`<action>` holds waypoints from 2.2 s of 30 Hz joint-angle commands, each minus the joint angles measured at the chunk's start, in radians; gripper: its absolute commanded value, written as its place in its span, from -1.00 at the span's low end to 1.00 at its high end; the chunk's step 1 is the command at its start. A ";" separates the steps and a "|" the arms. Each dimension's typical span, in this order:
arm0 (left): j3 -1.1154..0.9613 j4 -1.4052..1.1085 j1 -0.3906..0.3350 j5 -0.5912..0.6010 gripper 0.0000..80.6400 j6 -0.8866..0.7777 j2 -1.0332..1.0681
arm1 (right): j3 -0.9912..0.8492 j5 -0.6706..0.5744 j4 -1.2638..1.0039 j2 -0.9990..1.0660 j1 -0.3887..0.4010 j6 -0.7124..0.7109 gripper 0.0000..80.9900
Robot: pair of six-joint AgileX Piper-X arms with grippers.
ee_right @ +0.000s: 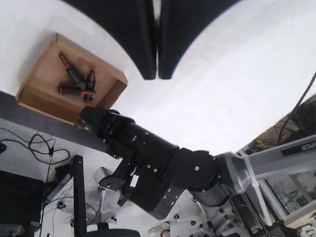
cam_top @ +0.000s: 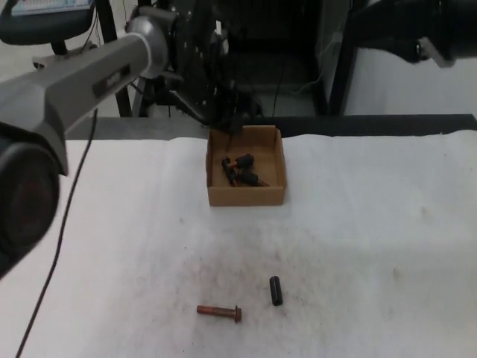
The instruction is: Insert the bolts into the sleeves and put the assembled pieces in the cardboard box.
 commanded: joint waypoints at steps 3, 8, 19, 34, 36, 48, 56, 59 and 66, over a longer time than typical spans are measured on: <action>-0.091 0.065 0.000 -0.011 -1.00 0.012 0.074 | -0.005 0.019 0.010 -0.012 -0.004 -0.027 -0.98; -0.094 0.035 0.000 -0.021 -1.00 0.015 0.088 | -0.005 0.019 0.018 -0.012 -0.004 -0.027 -0.98; -0.097 -0.006 0.002 -0.018 0.12 0.021 0.084 | -0.005 0.019 0.024 -0.012 -0.004 -0.020 -0.98; -0.184 0.379 -0.003 -0.019 -0.38 0.300 -0.095 | -0.005 0.019 0.024 -0.012 -0.004 -0.083 -0.98; -0.151 0.450 -0.007 -0.017 -0.38 0.300 -0.139 | -0.005 0.019 0.019 -0.012 -0.004 -0.099 -0.98; 0.487 0.466 -0.213 0.009 -0.38 0.670 -0.465 | -0.005 0.019 0.016 -0.012 -0.004 -0.103 -0.98; 0.662 0.303 -0.279 -0.205 -0.37 0.713 -0.475 | -0.005 0.012 0.070 -0.012 -0.004 -0.103 -0.98; 0.662 0.269 -0.279 -0.198 -0.37 0.751 -0.475 | -0.005 0.012 0.093 -0.012 -0.004 -0.103 -0.98; 0.662 0.199 -0.279 -0.101 -0.37 0.914 -0.465 | -0.005 0.012 0.092 -0.012 -0.004 -0.110 -0.98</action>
